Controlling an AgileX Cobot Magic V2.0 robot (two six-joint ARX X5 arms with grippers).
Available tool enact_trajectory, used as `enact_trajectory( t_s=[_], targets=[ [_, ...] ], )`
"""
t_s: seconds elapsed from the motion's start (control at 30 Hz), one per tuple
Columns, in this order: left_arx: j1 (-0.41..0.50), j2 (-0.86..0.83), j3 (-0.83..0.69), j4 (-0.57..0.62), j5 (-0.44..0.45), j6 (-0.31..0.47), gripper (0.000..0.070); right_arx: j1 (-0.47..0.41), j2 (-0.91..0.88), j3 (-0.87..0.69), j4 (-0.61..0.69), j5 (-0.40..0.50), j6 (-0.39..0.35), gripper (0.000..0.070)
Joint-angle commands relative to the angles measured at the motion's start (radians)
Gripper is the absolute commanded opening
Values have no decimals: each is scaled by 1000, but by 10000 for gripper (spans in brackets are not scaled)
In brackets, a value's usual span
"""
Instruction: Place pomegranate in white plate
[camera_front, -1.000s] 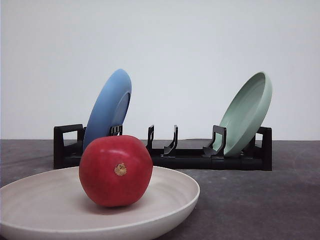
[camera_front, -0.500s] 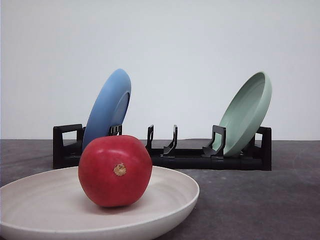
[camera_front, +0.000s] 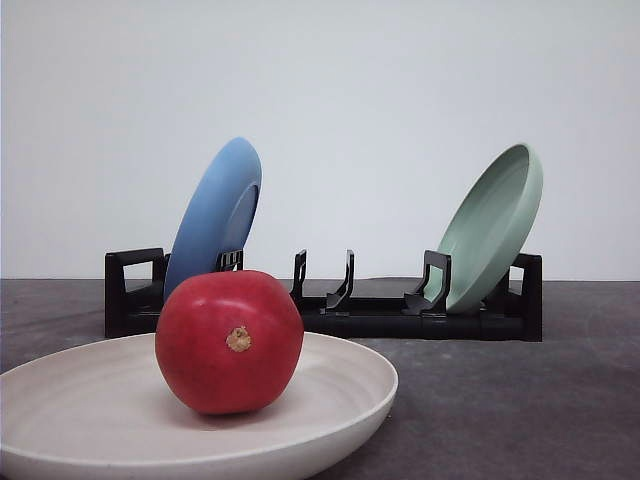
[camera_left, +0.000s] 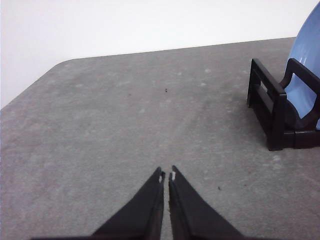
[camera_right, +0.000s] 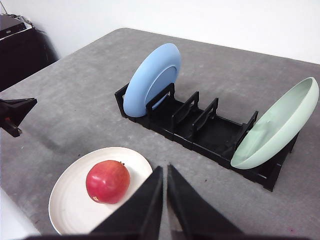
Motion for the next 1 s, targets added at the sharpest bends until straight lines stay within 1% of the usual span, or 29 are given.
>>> enact_trajectory(
  t_s=[0.0, 0.1, 0.23, 0.3, 0.97],
  targets=[
    [2, -2, -9, -10, 2, 8, 0, 10, 3, 12, 10, 4, 5, 8],
    [8, -2, -9, -10, 10, 8, 0, 10, 3, 12, 10, 4, 5, 8],
    [29, -2, -9, -14, 66, 7, 0, 10, 3, 12, 10, 4, 5, 8],
    [41, -2, -9, -16, 80, 7, 0, 10, 3, 12, 10, 4, 5, 8],
    [50, -2, -9, -9, 79, 7, 0, 10, 3, 12, 10, 4, 5, 8]
  ],
)
